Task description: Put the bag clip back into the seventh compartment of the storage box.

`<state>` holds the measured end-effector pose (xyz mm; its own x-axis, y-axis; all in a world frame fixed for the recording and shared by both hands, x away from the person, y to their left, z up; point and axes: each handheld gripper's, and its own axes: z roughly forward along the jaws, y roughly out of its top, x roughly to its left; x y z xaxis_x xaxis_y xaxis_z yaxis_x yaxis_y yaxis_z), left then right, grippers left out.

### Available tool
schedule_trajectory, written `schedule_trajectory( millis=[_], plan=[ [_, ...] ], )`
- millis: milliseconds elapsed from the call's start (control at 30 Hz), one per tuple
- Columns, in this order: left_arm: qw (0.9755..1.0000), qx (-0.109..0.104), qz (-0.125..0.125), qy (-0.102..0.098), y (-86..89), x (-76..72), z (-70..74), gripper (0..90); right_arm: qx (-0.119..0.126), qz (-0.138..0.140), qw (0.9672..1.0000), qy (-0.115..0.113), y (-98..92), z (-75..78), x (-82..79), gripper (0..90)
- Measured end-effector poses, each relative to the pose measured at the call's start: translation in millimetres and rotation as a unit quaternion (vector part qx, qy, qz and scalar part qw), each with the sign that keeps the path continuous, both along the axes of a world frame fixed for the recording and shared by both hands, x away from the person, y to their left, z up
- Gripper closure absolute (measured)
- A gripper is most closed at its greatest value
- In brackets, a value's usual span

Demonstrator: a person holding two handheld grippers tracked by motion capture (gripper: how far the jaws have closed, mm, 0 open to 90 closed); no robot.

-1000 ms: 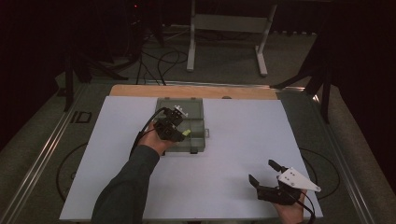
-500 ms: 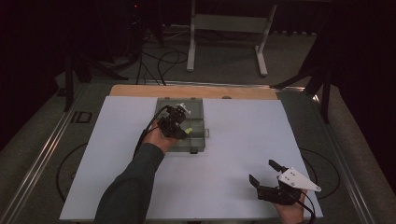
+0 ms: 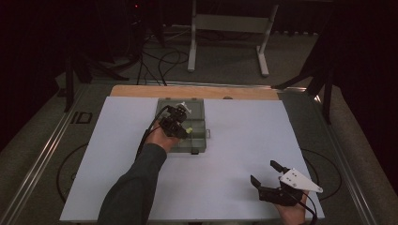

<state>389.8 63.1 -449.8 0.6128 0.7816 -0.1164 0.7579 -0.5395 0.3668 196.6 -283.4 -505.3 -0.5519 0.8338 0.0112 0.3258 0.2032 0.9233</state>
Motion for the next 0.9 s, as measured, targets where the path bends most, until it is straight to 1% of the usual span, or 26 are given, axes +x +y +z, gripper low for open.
schedule_trajectory(
  millis=[33,133,600,633,667,733,767,800,833,867,900],
  plan=[
    [1.0000,0.003,0.001,0.002,-0.8,0.5,-1.9,78.5,0.000,0.000,1.0000,0.000,-0.1,0.0,0.0,9.0],
    [1.0000,0.003,0.005,0.006,-1.0,1.5,-4.9,78.5,0.000,-0.001,1.0000,0.000,-0.5,0.1,-0.1,9.0],
    [0.9998,0.011,0.011,0.011,-4.6,4.7,-13.1,78.1,0.001,-0.001,1.0000,0.000,-0.5,0.4,-0.4,9.0],
    [0.9999,0.010,0.009,0.010,-4.8,4.6,-13.6,77.8,0.001,-0.001,1.0000,0.000,-0.6,0.4,-0.3,9.0],
    [0.9998,0.010,0.012,0.009,-4.5,4.9,-14.3,75.7,0.002,-0.001,1.0000,0.000,-0.5,0.4,-0.3,9.0],
    [0.9996,0.012,0.024,0.005,-3.5,5.6,-15.6,58.7,0.002,-0.001,1.0000,0.000,-0.7,0.6,-0.5,9.0],
    [0.9995,0.017,0.027,-0.003,-3.6,5.2,-15.9,48.0,0.002,-0.002,1.0000,-0.001,-1.0,0.8,-0.6,9.0],
    [0.9989,0.029,0.035,-0.015,-3.8,4.7,-16.3,38.7,0.002,-0.002,1.0000,-0.001,-1.1,0.8,-0.6,9.0],
    [0.9984,0.035,0.039,-0.019,-3.5,4.7,-16.7,26.3,0.001,-0.002,1.0000,-0.002,-1.6,0.9,-0.6,9.0],
    [0.9980,0.040,0.043,-0.021,-3.0,4.6,-17.1,15.8,0.001,-0.002,1.0000,-0.002,-1.8,0.9,-0.7,9.0],
    [0.9977,0.047,0.042,-0.025,-2.3,4.5,-17.1,11.3,0.001,-0.002,1.0000,-0.002,-1.9,0.9,-0.6,9.0]
  ],
)
